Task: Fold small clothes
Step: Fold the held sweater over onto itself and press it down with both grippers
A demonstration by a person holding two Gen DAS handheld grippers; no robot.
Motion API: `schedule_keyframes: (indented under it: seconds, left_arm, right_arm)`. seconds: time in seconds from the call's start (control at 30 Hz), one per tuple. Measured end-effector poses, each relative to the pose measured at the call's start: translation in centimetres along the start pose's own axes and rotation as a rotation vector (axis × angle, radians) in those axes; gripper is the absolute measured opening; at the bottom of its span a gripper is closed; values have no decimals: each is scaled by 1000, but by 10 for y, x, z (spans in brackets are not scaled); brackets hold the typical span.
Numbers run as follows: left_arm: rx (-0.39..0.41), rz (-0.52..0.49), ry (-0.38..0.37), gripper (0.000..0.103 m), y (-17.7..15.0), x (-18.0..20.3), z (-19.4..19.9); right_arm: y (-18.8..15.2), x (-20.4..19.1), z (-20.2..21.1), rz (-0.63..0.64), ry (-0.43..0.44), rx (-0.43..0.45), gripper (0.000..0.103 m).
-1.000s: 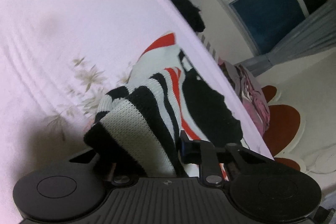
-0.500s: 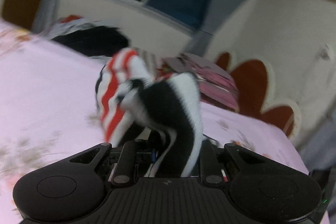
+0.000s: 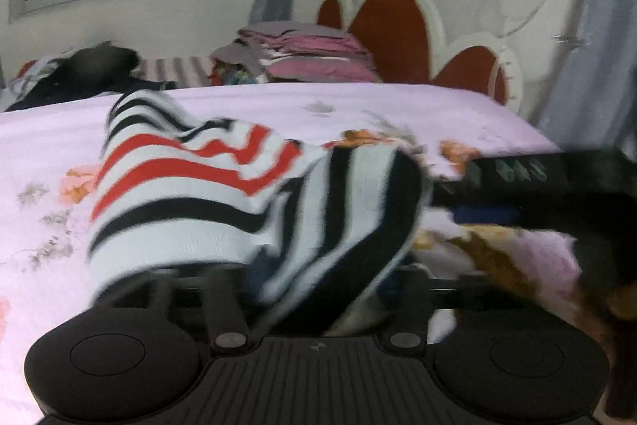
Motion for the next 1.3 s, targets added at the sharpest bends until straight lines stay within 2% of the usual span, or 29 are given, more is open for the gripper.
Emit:
schedule_keyframes:
  seconds: [0.1, 0.2, 0.3, 0.43, 0.53, 0.57, 0.7, 0.87, 0.97, 1.13, 1.2, 1.3]
  left_arm:
    - [-18, -75, -52, 79, -3, 16, 19]
    - [-22, -62, -65, 79, 3, 14, 42]
    - [17, -12, -10, 79, 12, -11, 77]
    - [54, 17, 111, 79, 26, -56, 93]
    - [54, 66, 204, 79, 28, -87, 97]
    - [52, 87, 228, 79, 29, -96, 96]
    - [48, 160, 272, 79, 26, -117, 91]
    - [48, 175, 238, 79, 25, -104, 66]
    - [49, 192, 197, 79, 29, -93, 48]
    - [-5, 167, 153, 79, 17, -74, 24]
    - [-48, 154, 160, 79, 8, -71, 14]
    - [-81, 133, 171, 79, -2, -71, 8]
  right_arm:
    - [12, -4, -3, -50, 69, 5, 63]
    - [20, -14, -13, -91, 145, -31, 72]
    - [15, -26, -38, -146, 222, -138, 75]
    - [0, -37, -70, -167, 240, -241, 75]
    - [-12, -42, -90, -174, 239, -303, 62]
    - [-15, -42, -93, -158, 229, -307, 48]
    - [-15, -47, -85, -114, 232, -249, 27]
    - [3, -65, -50, 37, 229, -79, 24]
    - [13, -57, -30, 95, 180, 9, 23]
    - [-8, -23, -37, 49, 91, -27, 24]
    - [-17, -13, -47, -5, 84, -79, 30]
    - [-16, -7, -44, -77, 103, -90, 39]
Point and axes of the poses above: each gripper's, at about its wrist camera, not at the fingertips, and z roughly against the way its jaws point, x to its right, y to its top, the point moved 2 cm from there along -z, roughly the way its jaws point, and after that the axes turned 12 degrees about x, right-handed, at the moved point
